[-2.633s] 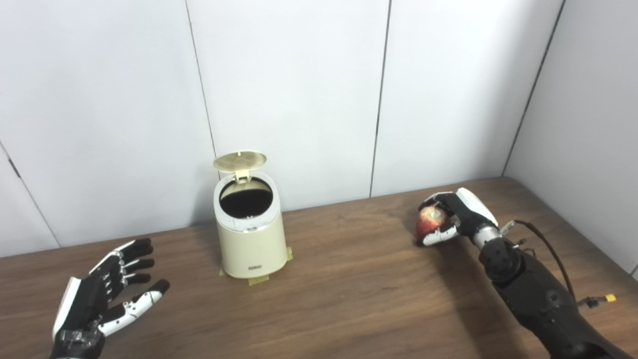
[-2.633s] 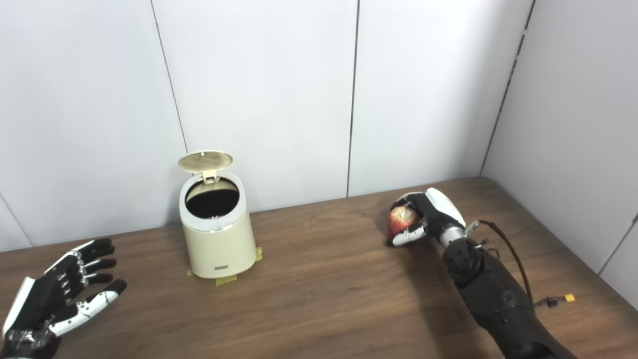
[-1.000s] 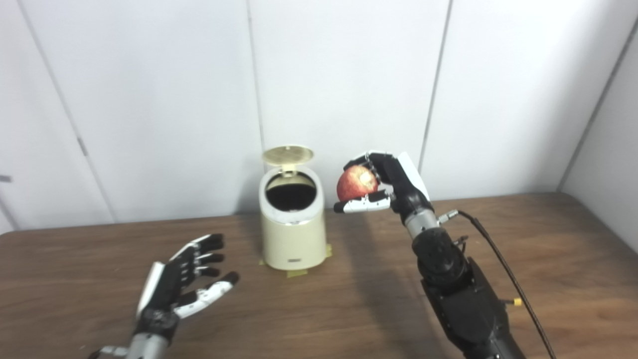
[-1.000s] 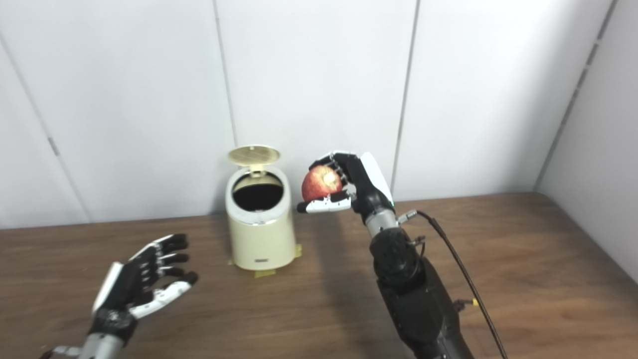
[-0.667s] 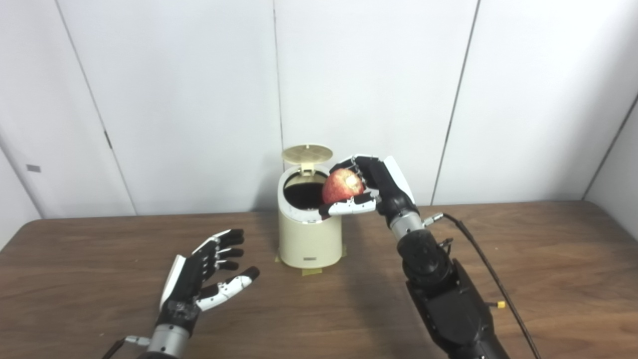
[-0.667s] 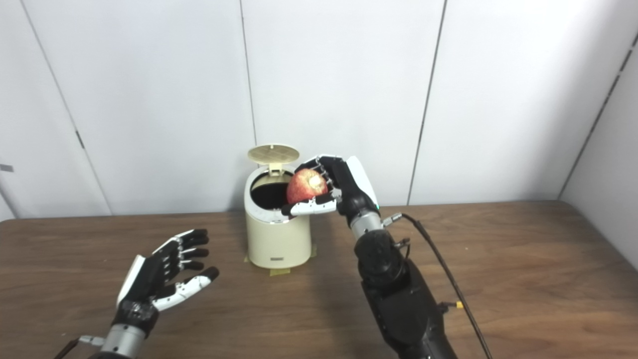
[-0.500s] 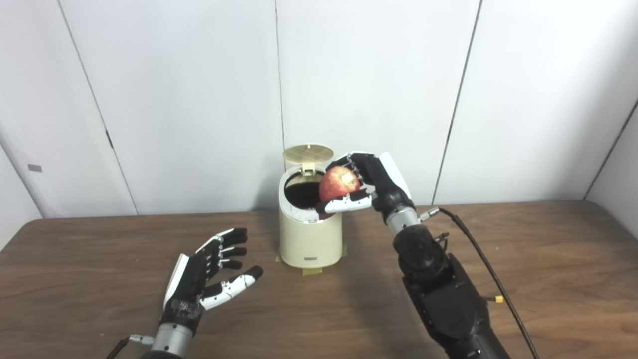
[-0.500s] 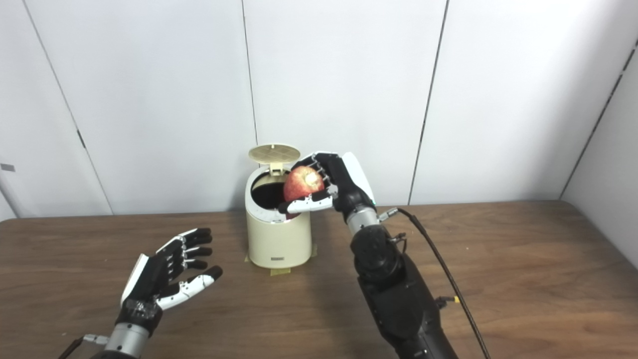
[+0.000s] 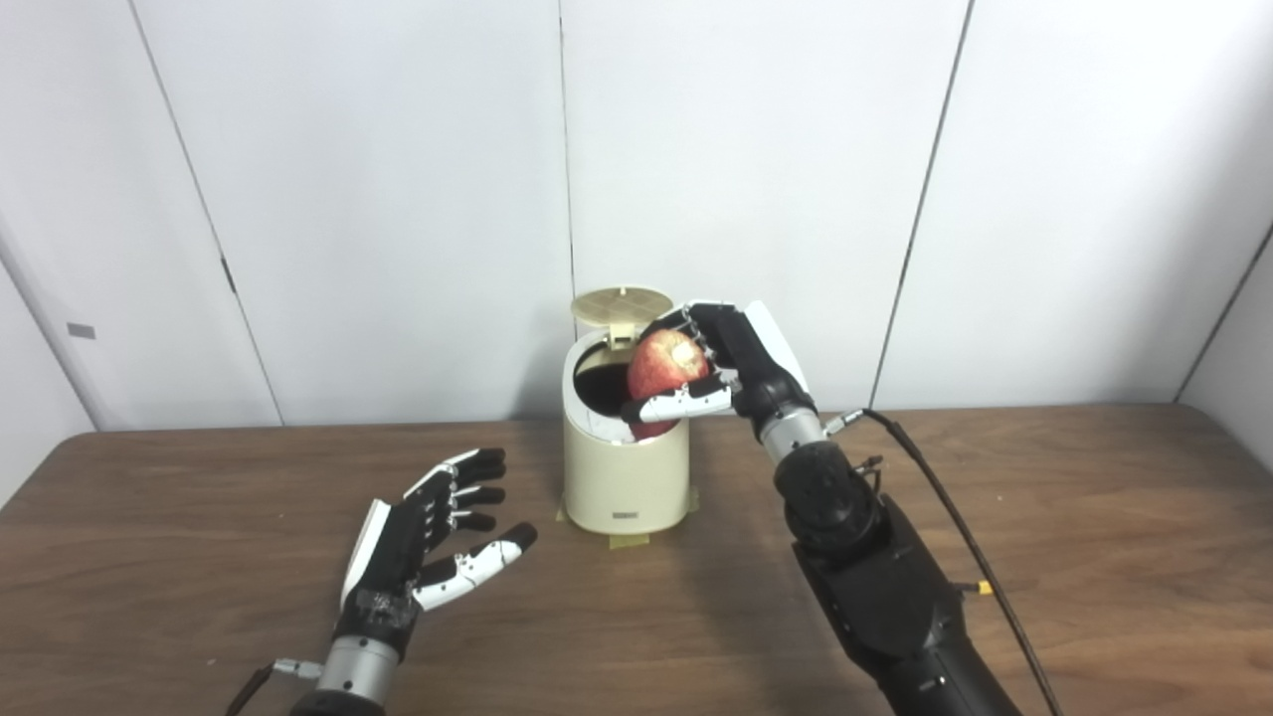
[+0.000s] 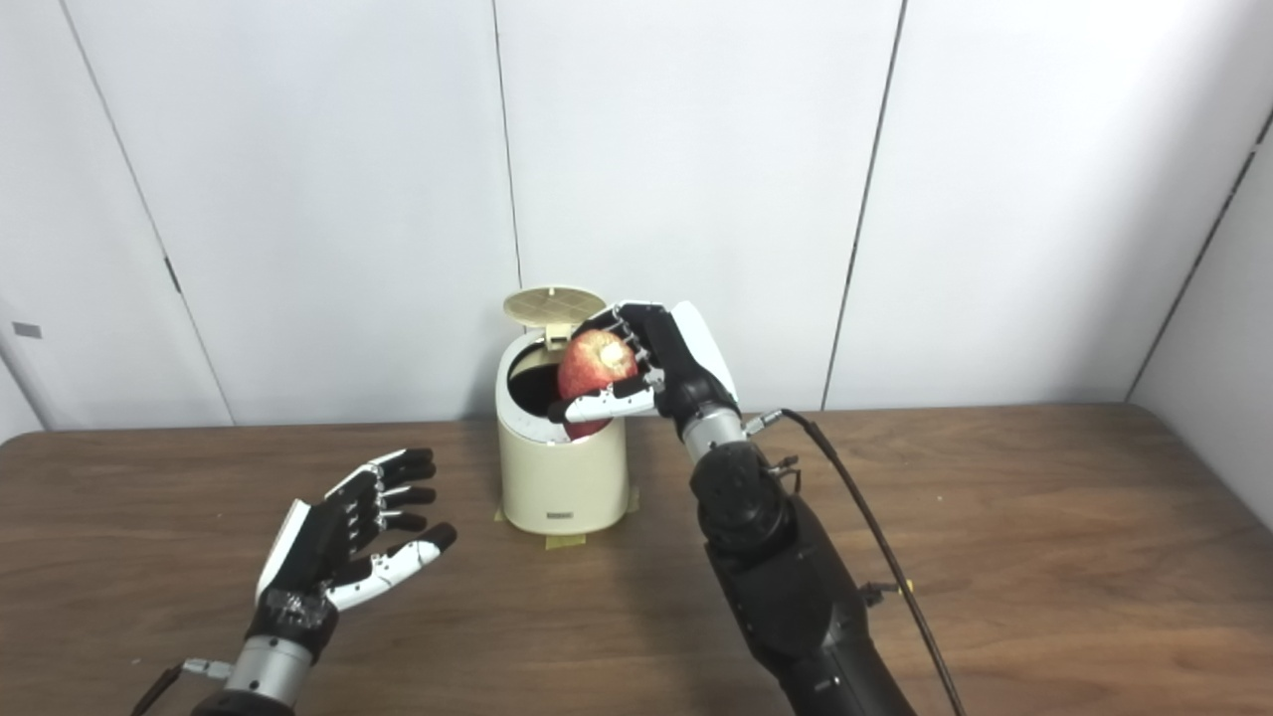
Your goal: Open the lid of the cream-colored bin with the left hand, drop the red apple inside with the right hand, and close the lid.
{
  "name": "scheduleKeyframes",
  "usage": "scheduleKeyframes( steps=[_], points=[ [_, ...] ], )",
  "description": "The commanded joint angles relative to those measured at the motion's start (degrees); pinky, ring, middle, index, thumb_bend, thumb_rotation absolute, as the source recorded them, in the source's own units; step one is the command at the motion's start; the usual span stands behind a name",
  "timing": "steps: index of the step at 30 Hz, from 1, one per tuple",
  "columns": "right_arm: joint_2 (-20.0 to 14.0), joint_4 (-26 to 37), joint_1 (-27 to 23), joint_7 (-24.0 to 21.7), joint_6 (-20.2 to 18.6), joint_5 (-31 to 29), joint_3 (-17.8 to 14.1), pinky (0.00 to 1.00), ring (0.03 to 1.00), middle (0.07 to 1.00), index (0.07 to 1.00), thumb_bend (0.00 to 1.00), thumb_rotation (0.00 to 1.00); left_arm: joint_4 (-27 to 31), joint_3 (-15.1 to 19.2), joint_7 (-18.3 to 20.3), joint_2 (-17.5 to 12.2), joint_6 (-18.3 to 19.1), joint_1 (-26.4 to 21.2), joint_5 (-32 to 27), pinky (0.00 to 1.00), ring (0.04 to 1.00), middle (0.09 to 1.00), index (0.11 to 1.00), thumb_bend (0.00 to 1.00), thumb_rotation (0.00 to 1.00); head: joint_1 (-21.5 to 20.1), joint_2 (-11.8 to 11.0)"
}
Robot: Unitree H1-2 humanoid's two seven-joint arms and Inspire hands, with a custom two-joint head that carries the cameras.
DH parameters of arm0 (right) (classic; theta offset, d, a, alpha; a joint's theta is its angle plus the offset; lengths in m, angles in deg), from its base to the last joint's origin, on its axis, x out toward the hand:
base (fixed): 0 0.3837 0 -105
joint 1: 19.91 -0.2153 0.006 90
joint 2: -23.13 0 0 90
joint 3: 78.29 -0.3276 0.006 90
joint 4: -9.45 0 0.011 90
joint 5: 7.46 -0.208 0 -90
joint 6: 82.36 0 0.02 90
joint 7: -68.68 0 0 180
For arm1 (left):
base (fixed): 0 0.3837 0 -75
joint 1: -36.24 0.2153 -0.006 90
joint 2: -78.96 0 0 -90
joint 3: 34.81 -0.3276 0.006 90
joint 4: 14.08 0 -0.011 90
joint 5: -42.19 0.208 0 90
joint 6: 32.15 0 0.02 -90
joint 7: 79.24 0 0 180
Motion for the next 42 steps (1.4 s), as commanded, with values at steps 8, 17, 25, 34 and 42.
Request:
scheduleKeyframes(
  steps=[8, 17, 25, 34, 42],
  points=[
    [0.86, -4.95, -6.20, 0.91, 6.05, 0.21, 1.09, 0.28, 0.343, 0.436, 0.518, 0.52, 0.00, 1.57, -0.25, -1.15, 0.49, -1.16, -2.63, 0.41, 0.67, 0.751, 0.807, 0.804, 0.71, 0.24, 0.95, 0.28],
    [0.42, -8.80, -7.20, 1.29, 10.03, 2.18, 3.06, 0.73, 0.749, 0.711, 0.704, 0.83, 0.05, 2.20, -0.62, -1.70, 0.70, -0.38, -2.45, 0.52, 0.68, 0.753, 0.808, 0.808, 0.71, 0.24, 1.87, 0.59],
    [0.31, -8.17, -6.85, 0.35, 8.82, 2.12, 3.20, 0.64, 0.779, 0.787, 0.765, 0.87, 0.09, 1.98, -0.58, -1.67, 0.72, -0.52, -2.57, 0.08, 0.68, 0.750, 0.804, 0.802, 0.71, 0.22, 1.82, 0.57],
    [0.01, -7.50, -6.08, -0.73, 8.61, 1.84, 3.28, 0.63, 0.777, 0.783, 0.761, 0.86, 0.08, 1.52, -0.61, -1.37, 0.34, -0.90, -2.56, -0.12, 0.67, 0.752, 0.807, 0.800, 0.70, 0.23, 1.46, 0.59],
    [-0.10, -6.48, -5.06, -1.28, 7.76, 1.87, 3.12, 0.64, 0.770, 0.781, 0.751, 0.86, 0.07, 1.56, -0.58, -1.24, 0.15, -0.52, -2.55, -0.11, 0.67, 0.749, 0.808, 0.801, 0.71, 0.24, 1.18, 0.64]
  ],
)
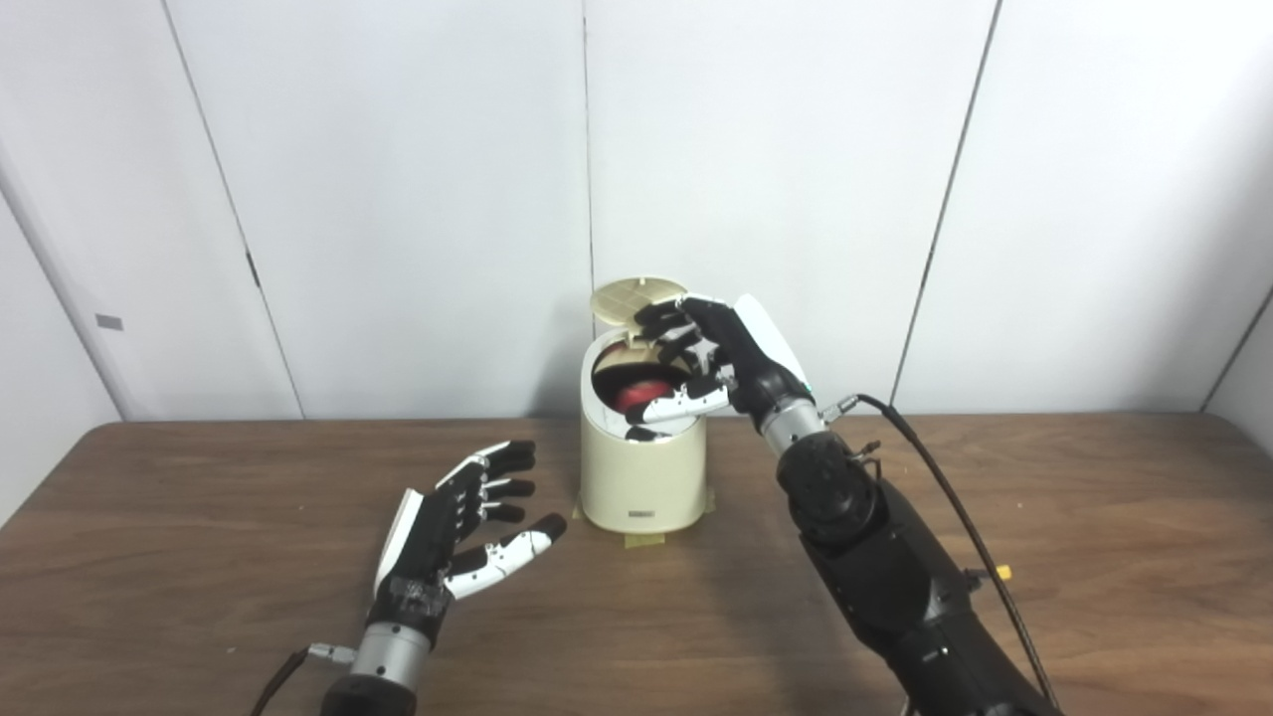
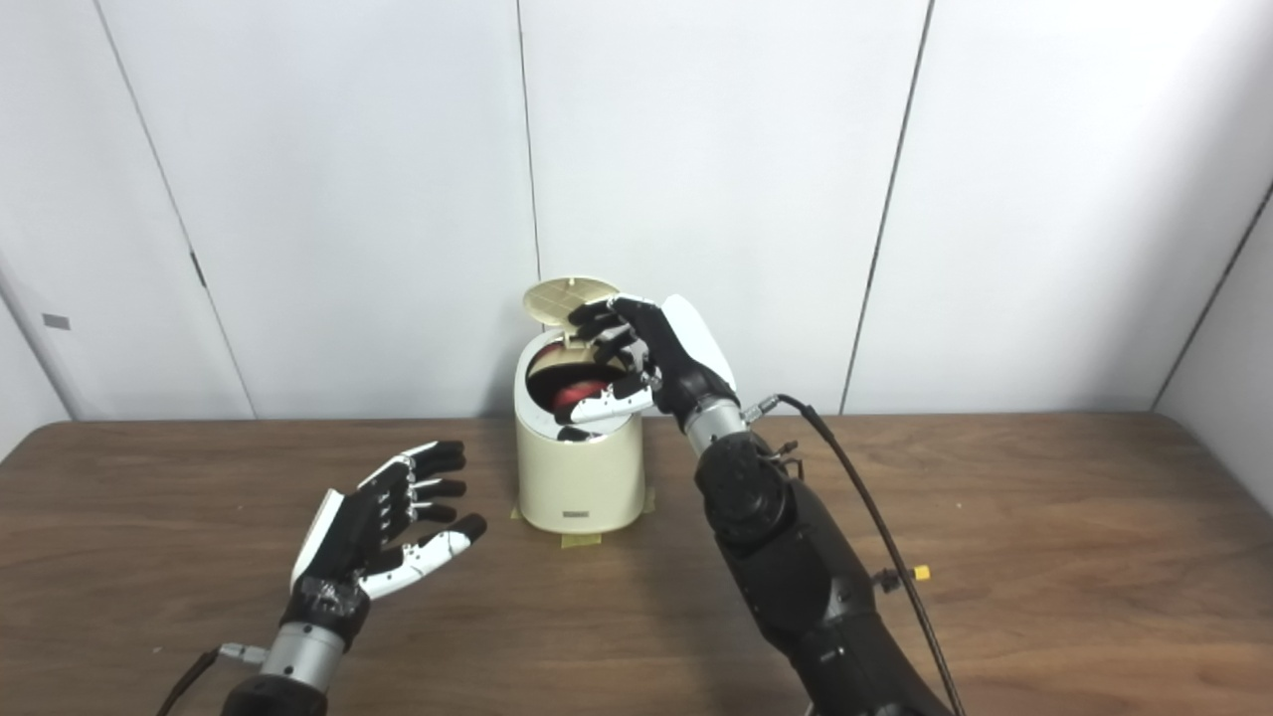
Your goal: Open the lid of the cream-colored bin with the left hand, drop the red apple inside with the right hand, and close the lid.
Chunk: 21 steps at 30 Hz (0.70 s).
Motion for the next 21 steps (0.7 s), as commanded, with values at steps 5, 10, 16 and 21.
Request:
scheduleKeyframes(
  steps=[5, 10, 16, 21],
  points=[
    [0.22, 2.10, -1.37, -1.24, -0.13, -0.48, 0.15, 0.64, 0.769, 0.779, 0.744, 0.85, 0.06, 1.69, 0.01, -0.06, -0.47, -1.03, -2.24, -0.15, 0.67, 0.748, 0.809, 0.804, 0.71, 0.23, -0.12, 0.20],
    [0.21, 3.13, -0.65, -1.90, 0.20, -1.56, -0.30, 0.64, 0.760, 0.777, 0.742, 0.85, 0.09, 1.79, -0.07, 0.05, -0.58, -1.07, -2.21, -0.07, 0.67, 0.749, 0.809, 0.803, 0.71, 0.24, -0.17, 0.21],
    [0.16, 12.65, 6.37, -1.31, 5.02, -6.50, -3.41, 0.52, 0.639, 0.700, 0.680, 0.84, 0.09, 1.84, -0.19, 0.21, -0.65, -1.01, -2.14, -0.27, 0.67, 0.751, 0.815, 0.807, 0.70, 0.23, 0.06, -0.02],
    [-0.64, 20.41, 14.24, -2.97, 8.15, -13.57, -7.35, 0.41, 0.529, 0.654, 0.653, 0.77, 0.07, 1.98, -0.04, 0.20, -0.77, -1.04, -2.06, -0.53, 0.66, 0.741, 0.806, 0.804, 0.71, 0.23, -0.12, -0.26]
  ],
)
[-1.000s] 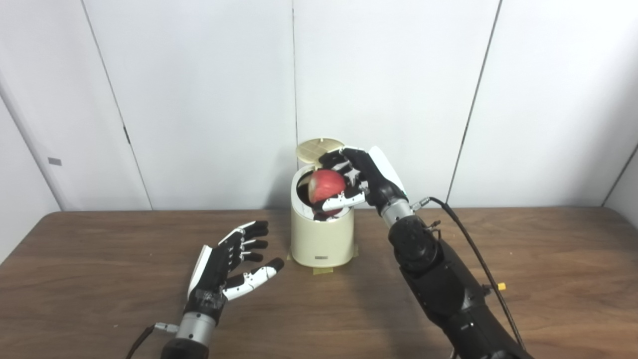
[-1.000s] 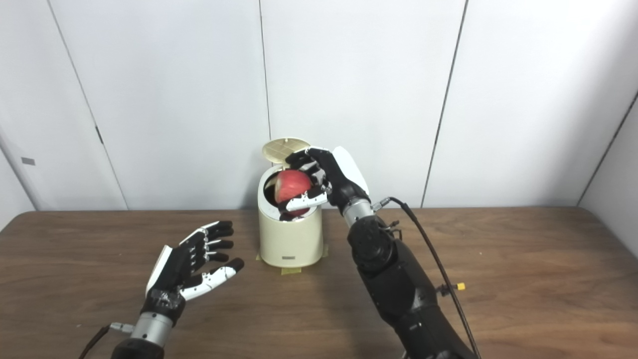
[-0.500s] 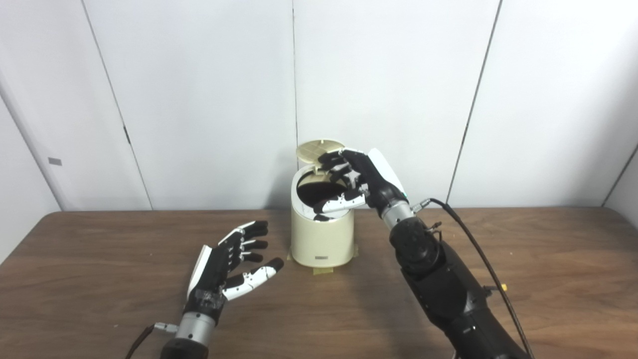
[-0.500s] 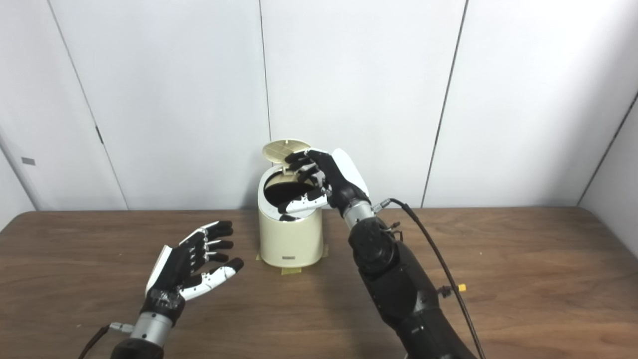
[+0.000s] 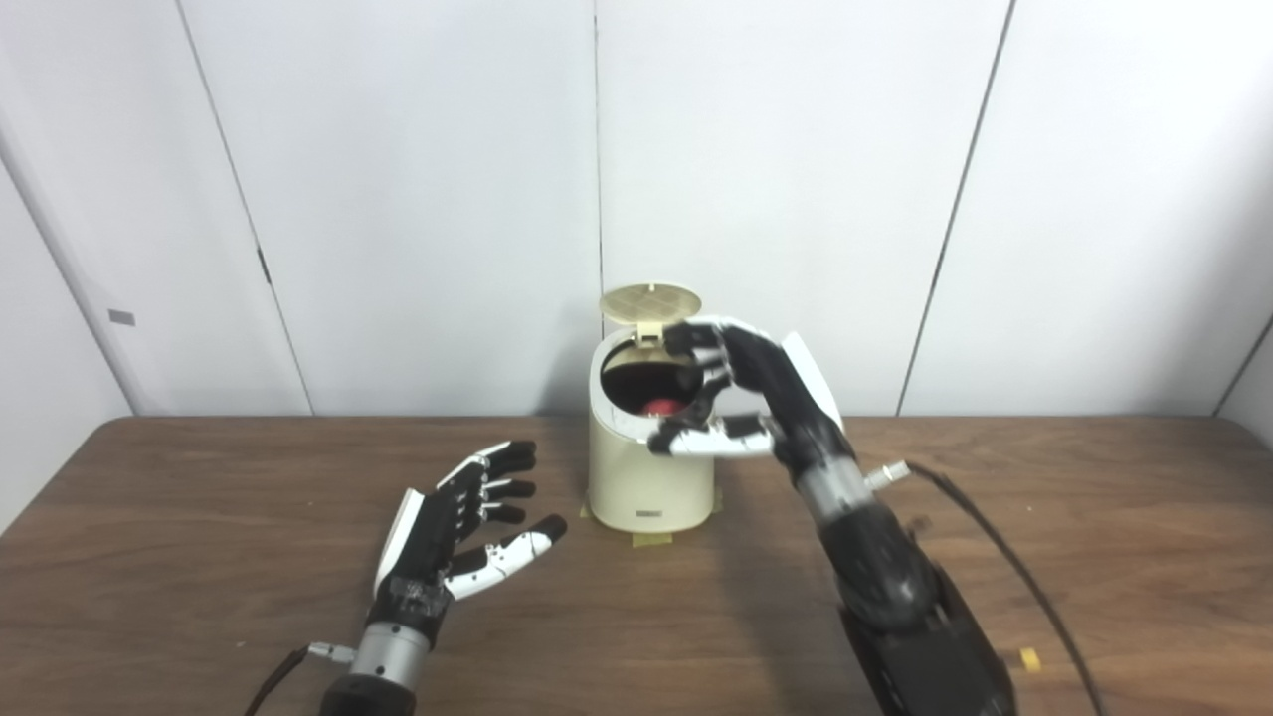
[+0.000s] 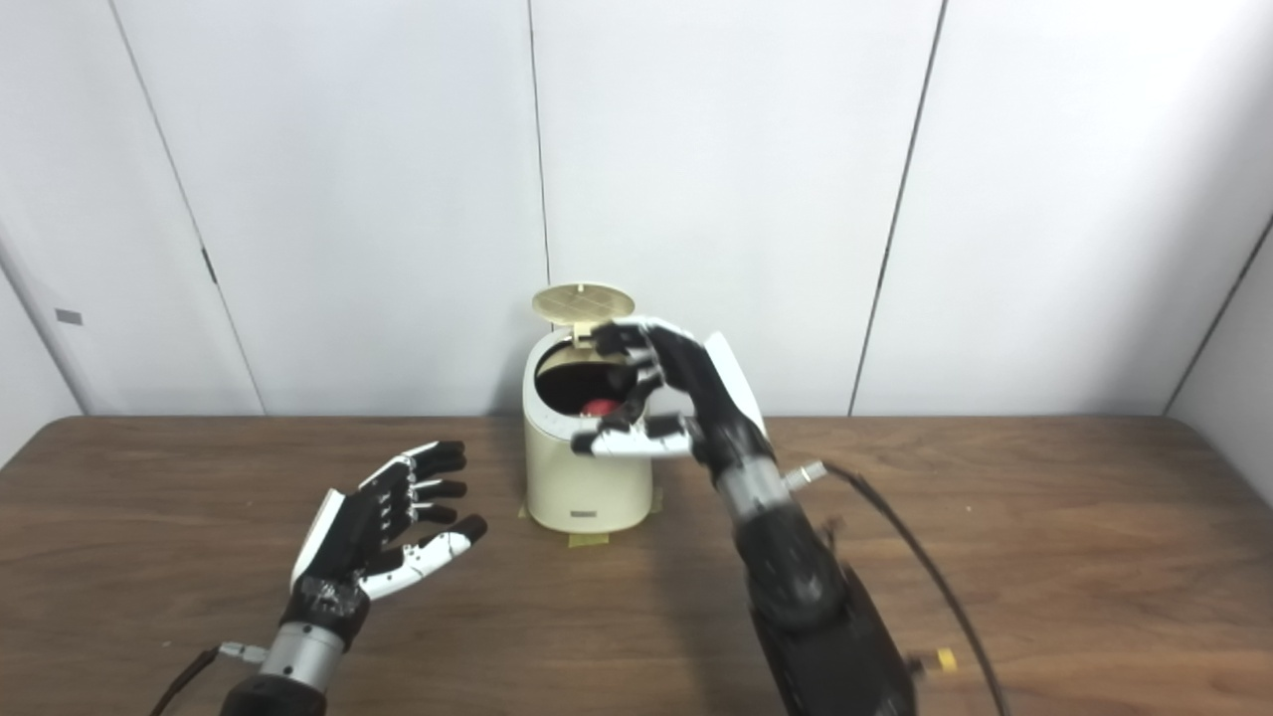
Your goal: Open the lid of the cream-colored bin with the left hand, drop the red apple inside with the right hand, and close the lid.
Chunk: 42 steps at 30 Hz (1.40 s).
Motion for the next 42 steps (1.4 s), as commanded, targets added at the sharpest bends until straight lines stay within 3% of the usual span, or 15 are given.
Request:
scheduleKeyframes(
  steps=[1, 8, 15, 20, 26, 30, 33, 42],
  points=[
    [-0.82, 3.83, 0.25, -0.93, 3.11, -4.25, -2.27, 0.39, 0.511, 0.646, 0.649, 0.76, 0.07, 1.98, 0.21, 0.01, -0.56, -1.08, -2.06, -0.38, 0.66, 0.741, 0.806, 0.804, 0.71, 0.23, 0.09, -0.06],
    [-2.02, 6.59, 9.46, -3.48, 7.52, -10.71, -5.53, 0.39, 0.485, 0.614, 0.649, 0.73, 0.13, 1.72, 0.51, 0.40, -0.89, -1.98, -1.76, -1.91, 0.66, 0.744, 0.800, 0.803, 0.70, 0.19, 0.56, -0.05],
    [-1.39, 8.38, 12.93, -4.23, 7.62, -13.16, -6.36, 0.45, 0.558, 0.679, 0.687, 0.75, 0.14, 2.25, 0.83, -0.29, -1.18, -3.47, -1.67, -1.97, 0.66, 0.756, 0.800, 0.807, 0.72, 0.20, 0.79, 0.10],
    [-1.03, 8.97, 13.50, -4.03, 7.19, -13.16, -6.95, 0.45, 0.567, 0.697, 0.692, 0.76, 0.16, 2.72, 0.84, -0.18, -1.91, -3.18, -4.49, -1.38, 0.69, 0.794, 0.825, 0.846, 0.75, 0.25, 0.61, 0.06],
    [-0.84, 8.55, 13.12, -3.77, 7.70, -13.11, -7.61, 0.45, 0.558, 0.699, 0.691, 0.77, 0.16, 1.45, -0.19, 1.28, -3.96, -1.48, -13.02, 0.02, 0.73, 0.890, 0.903, 0.922, 0.80, 0.28, 0.61, -0.30],
    [-0.68, 8.47, 12.91, -3.73, 7.33, -13.12, -7.87, 0.45, 0.554, 0.691, 0.687, 0.77, 0.15, -0.63, -1.42, 3.02, -5.60, 0.00, -19.32, 1.44, 0.71, 0.866, 0.899, 0.976, 0.82, 0.28, 0.85, -0.44],
    [-0.68, 8.33, 12.78, -3.56, 7.22, -12.50, -7.81, 0.45, 0.558, 0.689, 0.684, 0.77, 0.16, -2.40, -2.15, 4.15, -6.42, 1.94, -23.91, 2.00, 0.72, 0.871, 0.902, 0.967, 0.81, 0.23, 0.87, -0.49],
    [-0.15, 8.77, 12.84, -3.13, 6.52, -11.67, -7.49, 0.44, 0.558, 0.684, 0.674, 0.79, 0.18, -10.99, -7.54, 5.51, -9.17, 2.18, -35.03, 11.10, 0.83, 0.952, 0.958, 0.884, 0.84, 0.29, 0.42, -0.60]
  ],
)
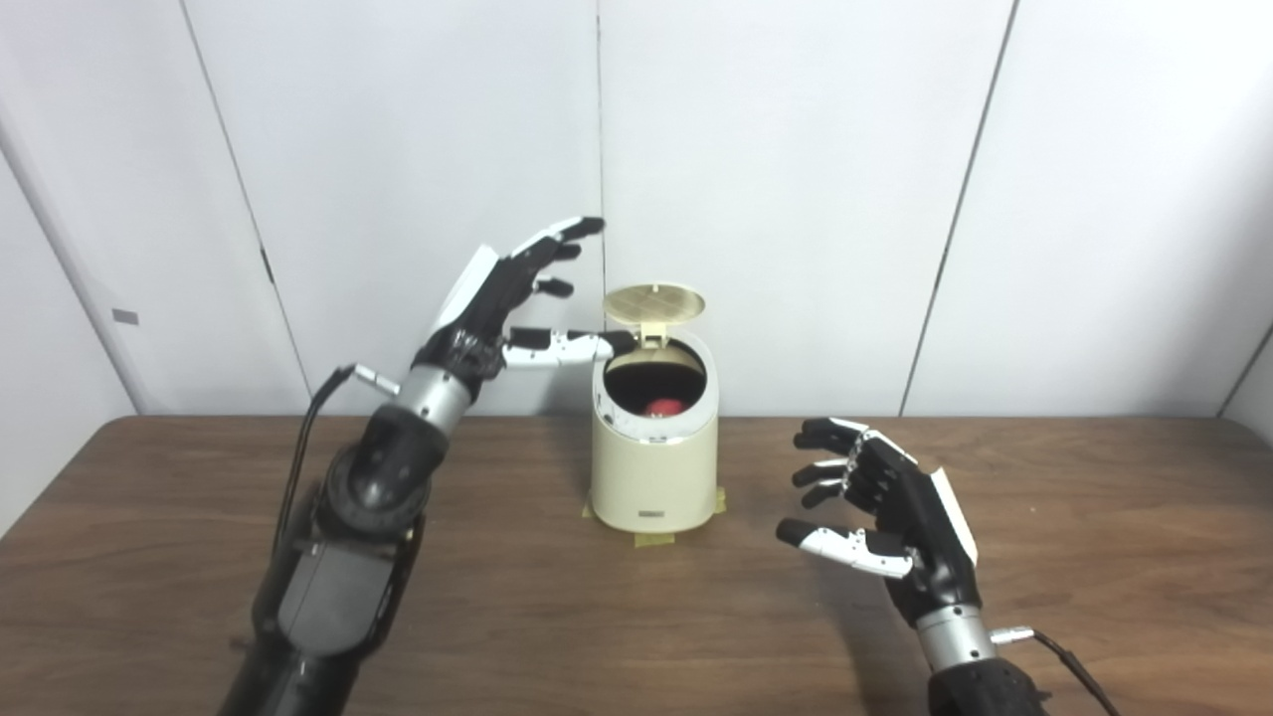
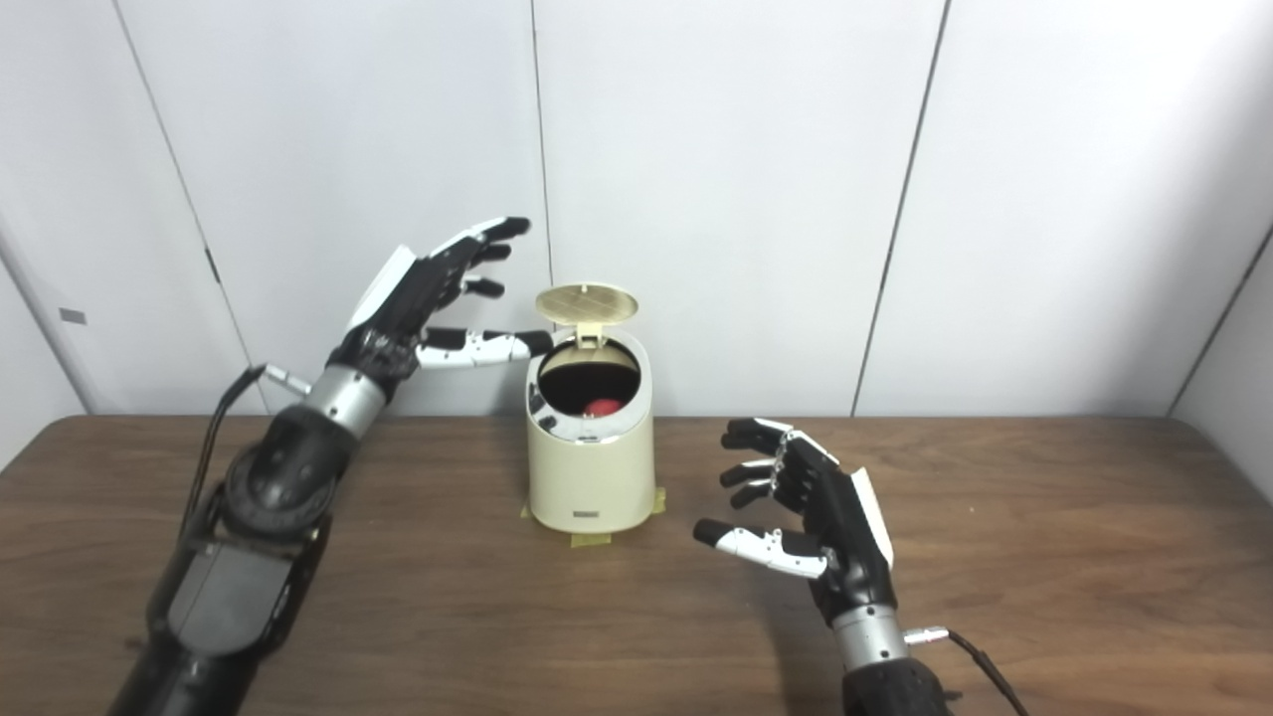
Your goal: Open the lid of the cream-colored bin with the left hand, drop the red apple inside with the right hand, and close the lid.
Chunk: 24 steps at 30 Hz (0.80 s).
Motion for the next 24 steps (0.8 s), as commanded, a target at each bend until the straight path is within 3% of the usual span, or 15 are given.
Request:
scheduleKeyframes(
  steps=[1, 5, 9, 13, 18, 24],
  points=[
    [0.44, 2.25, -2.52, 0.50, 1.61, 0.38, -0.13, 0.44, 0.558, 0.683, 0.674, 0.79, 0.18, -0.32, -0.89, -0.39, -1.23, -1.09, -4.92, 2.52, 0.84, 0.963, 0.960, 0.884, 0.84, 0.30, 0.00, 0.01],
    [0.63, 2.03, -2.63, 0.47, 2.03, 0.53, 0.03, 0.44, 0.557, 0.685, 0.675, 0.78, 0.19, -4.21, -3.99, -0.32, -2.59, -2.93, -8.12, 7.33, 0.84, 0.970, 0.946, 0.878, 0.89, 0.31, -0.29, -0.07],
    [0.96, 1.96, -2.67, 0.49, 2.06, 0.41, 0.00, 0.45, 0.554, 0.681, 0.671, 0.78, 0.19, -5.27, -8.33, 0.04, -4.74, -4.29, -9.57, 14.03, 0.88, 0.940, 0.925, 0.900, 0.86, 0.32, -0.42, -0.07],
    [1.13, 1.51, -2.80, 0.11, 2.52, -0.45, 0.01, 0.44, 0.542, 0.678, 0.673, 0.77, 0.18, -4.72, -11.71, -0.07, -6.35, -4.85, -9.78, 20.49, 0.72, 0.903, 0.904, 0.870, 0.88, 0.34, -0.52, -0.12],
    [1.38, 0.89, -2.92, -0.09, 3.03, -1.21, 0.13, 0.43, 0.525, 0.675, 0.676, 0.75, 0.18, -4.13, -12.76, 2.57, -6.82, -5.07, -9.31, 21.53, 0.93, 0.996, 0.889, 0.843, 0.92, 0.34, -0.73, -0.16],
    [1.60, 0.91, -2.91, -0.04, 2.41, -1.16, 0.22, 0.44, 0.530, 0.663, 0.674, 0.75, 0.19, -2.63, -12.50, 4.89, -6.67, -5.05, -7.80, 20.74, 0.97, 0.993, 0.871, 0.844, 0.93, 0.36, -0.95, -0.01]
  ],
)
